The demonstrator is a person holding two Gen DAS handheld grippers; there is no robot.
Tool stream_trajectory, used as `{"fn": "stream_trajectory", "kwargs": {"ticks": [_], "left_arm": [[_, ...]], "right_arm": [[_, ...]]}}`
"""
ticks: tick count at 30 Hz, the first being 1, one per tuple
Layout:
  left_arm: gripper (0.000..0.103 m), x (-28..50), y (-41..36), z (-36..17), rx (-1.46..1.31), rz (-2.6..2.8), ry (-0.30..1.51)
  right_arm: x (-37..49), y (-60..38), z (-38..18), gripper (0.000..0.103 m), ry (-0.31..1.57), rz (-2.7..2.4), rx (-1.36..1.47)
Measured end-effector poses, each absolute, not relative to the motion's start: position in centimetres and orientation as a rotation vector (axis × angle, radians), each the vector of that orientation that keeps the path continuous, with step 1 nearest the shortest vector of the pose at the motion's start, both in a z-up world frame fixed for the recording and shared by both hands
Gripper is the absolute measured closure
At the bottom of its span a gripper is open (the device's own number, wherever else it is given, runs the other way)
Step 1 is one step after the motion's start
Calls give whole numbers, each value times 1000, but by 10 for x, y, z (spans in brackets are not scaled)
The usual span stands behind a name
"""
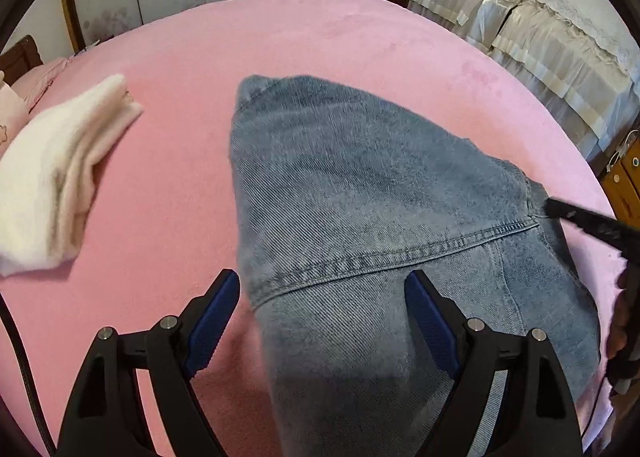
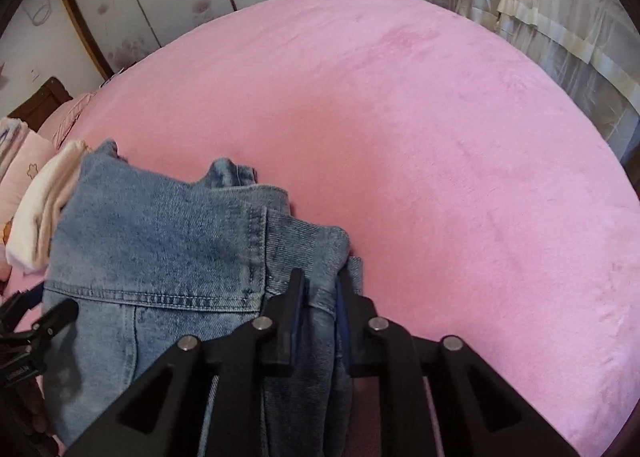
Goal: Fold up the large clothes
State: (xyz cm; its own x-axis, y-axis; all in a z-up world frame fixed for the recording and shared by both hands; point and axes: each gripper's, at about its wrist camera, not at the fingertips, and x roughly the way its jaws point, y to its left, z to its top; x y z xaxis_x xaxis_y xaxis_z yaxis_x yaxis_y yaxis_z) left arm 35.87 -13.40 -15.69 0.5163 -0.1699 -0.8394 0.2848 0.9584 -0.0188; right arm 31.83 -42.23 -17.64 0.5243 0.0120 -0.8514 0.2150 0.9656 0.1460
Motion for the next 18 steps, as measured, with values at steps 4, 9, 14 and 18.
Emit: {"fn": "stream_trajectory", "kwargs": {"ticks": [4,9,14,18], "left_arm": [[19,351,-131,-127,100,-278,937],[19,315,-136,-112,34,-332,925],[20,271,-138,-137,58,-345,935],[18,262,-139,-168,157,-302,945]], "right_arm": [[304,-396,-132,80,909,-57,212],[282,-337,-111,80,861,126,200],[246,-312,-139,81,894,114,105],[223,-335,-185,91,993,20,86]]}}
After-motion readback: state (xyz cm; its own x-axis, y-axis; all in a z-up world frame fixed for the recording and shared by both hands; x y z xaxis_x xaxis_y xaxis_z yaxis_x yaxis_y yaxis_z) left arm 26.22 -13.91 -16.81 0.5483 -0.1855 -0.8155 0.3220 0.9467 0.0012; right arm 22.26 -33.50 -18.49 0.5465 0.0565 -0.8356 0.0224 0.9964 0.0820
